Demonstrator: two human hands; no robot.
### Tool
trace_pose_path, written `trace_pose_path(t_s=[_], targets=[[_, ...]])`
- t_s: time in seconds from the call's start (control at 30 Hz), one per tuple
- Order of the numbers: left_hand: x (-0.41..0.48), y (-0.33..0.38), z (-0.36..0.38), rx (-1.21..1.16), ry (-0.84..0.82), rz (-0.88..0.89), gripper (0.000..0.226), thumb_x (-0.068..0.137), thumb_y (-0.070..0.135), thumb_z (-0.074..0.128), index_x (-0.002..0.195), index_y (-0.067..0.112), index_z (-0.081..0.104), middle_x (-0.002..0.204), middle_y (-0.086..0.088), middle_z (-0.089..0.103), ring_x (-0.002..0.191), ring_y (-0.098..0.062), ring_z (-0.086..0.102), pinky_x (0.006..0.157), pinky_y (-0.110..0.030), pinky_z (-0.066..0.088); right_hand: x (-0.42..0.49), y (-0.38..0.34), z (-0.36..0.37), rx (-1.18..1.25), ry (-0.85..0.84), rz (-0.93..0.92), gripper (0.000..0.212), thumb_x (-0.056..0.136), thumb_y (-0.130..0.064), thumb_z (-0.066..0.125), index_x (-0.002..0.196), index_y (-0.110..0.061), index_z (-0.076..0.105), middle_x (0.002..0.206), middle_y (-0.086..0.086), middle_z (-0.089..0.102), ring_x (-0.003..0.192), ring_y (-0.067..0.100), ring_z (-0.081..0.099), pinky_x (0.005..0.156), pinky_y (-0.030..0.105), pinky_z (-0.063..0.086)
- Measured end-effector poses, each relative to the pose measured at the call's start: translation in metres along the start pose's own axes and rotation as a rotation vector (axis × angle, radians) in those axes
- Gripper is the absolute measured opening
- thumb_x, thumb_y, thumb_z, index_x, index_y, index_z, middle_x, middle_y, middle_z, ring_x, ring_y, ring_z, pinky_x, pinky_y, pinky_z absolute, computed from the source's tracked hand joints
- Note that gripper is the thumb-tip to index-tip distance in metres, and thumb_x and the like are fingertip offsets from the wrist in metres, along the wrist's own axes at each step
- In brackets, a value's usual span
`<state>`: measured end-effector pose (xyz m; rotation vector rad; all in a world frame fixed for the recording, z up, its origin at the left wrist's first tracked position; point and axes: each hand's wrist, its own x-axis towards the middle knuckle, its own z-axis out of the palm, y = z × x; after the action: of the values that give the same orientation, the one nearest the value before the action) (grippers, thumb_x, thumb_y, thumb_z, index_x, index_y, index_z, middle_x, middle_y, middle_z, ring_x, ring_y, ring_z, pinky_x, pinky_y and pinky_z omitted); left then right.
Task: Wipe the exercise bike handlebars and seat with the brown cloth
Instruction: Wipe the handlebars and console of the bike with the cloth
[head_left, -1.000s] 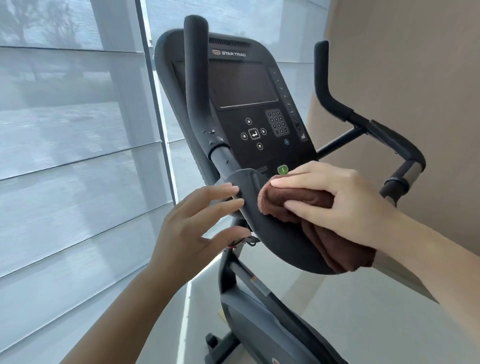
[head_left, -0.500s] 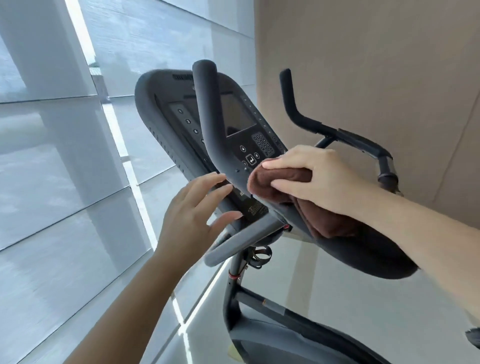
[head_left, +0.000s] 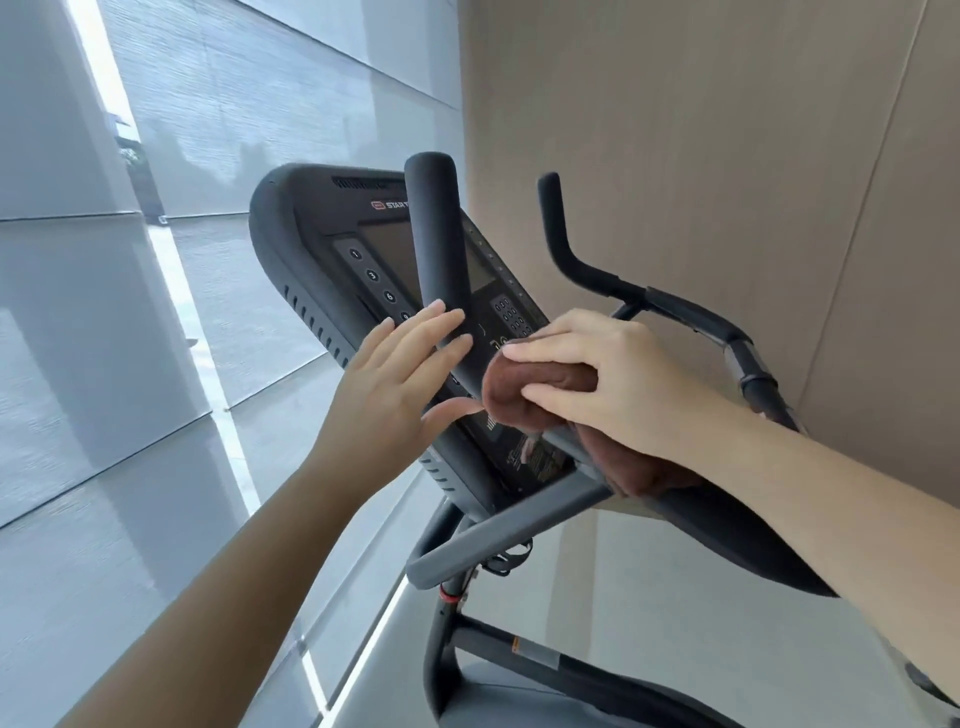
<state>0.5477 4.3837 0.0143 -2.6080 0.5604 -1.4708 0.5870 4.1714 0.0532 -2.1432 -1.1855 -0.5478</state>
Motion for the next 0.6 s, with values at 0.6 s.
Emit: trace_pose_path(t_s=[0.6], targets=[[0.009,-0.022,-0.003,-0.144,0.062,0.101,0.030,0.084,0.029,0.058,0.104,0.008,0.067,0.116,-0.007,0.062,0.116,-0.022,0.049,0.091,-0.044,0.046,0.027,-0.003,0.004,0.152,-0.152,-0.019,0.037,0.080,-0.014,0.067,0.113,-0.029,0.063,0.113,-0.006,0.061,0.104,0.001,0.054,0.095,0.014,0.037]])
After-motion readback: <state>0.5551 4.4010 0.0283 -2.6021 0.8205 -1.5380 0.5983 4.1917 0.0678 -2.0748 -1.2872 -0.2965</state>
